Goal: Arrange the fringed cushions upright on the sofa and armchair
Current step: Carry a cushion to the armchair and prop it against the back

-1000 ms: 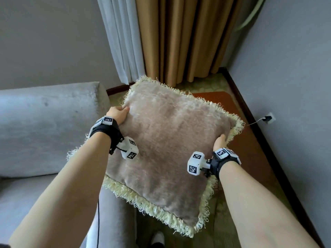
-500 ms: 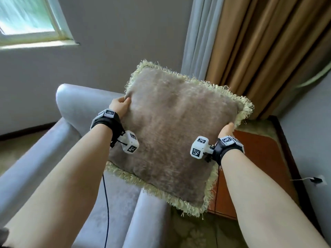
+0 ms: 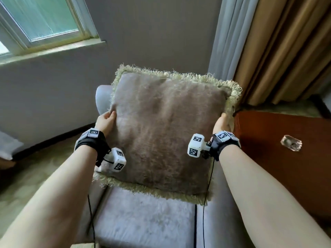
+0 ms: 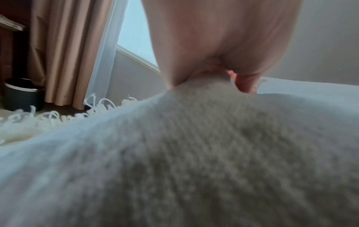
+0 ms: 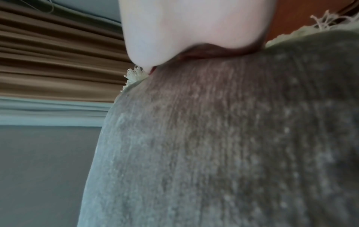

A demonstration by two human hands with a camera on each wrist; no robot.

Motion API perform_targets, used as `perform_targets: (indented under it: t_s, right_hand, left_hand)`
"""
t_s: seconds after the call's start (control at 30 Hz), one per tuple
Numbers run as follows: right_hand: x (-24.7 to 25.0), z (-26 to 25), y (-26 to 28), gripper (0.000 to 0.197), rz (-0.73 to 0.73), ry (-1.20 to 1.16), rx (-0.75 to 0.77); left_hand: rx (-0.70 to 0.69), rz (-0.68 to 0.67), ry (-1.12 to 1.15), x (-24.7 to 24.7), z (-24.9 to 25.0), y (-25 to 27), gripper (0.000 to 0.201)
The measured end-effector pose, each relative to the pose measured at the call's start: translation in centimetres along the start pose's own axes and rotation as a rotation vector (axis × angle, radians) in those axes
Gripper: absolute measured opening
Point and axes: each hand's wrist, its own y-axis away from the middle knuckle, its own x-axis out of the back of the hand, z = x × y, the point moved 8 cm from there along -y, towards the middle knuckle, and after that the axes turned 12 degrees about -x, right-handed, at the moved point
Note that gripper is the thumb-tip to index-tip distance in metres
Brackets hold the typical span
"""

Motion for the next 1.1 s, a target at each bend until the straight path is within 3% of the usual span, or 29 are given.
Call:
perform_targets:
  t_s: [0.07, 0.27, 0.57, 0.77, 0.9, 1.1]
  right_hand:
    - [-2.5, 2.0, 0.3, 0.055, -0.025, -0.084, -0.042]
    - [-8.4, 6.6, -1.6, 0.068, -0.015, -0.214, -0.107]
    - [-15.3, 12.5, -9.6, 0.063, -0.024, -0.127, -0.113]
    - [-16.9, 17.3, -14.0, 0.067, 0.099, -0.151, -0.142]
    - [-17.3, 20.2, -16.7, 0.069, 0.149, -0.129, -0.217]
    - [-17.7, 21.1, -18.7, 0.066, 0.229, -0.089, -0.193]
  left_hand:
    - [0.013, -0.018, 0.008, 0.6, -3.9, -0.5, 0.034]
    - [0.066, -0.049, 0.025, -0.8, -12.6, -2.1, 0.039]
    - [0.166, -0.167, -0.018, -6.9, -24.2, -5.9, 0.039]
    - [0.146, -0.27, 0.003, -11.7, -32.2, -9.0, 0.041]
    - [0.164, -0.294, 0.013, -13.7, -34.2, -8.9, 0.038]
    - [0.087, -0.326, 0.016, -15.7, -35.0, -9.6, 0.029]
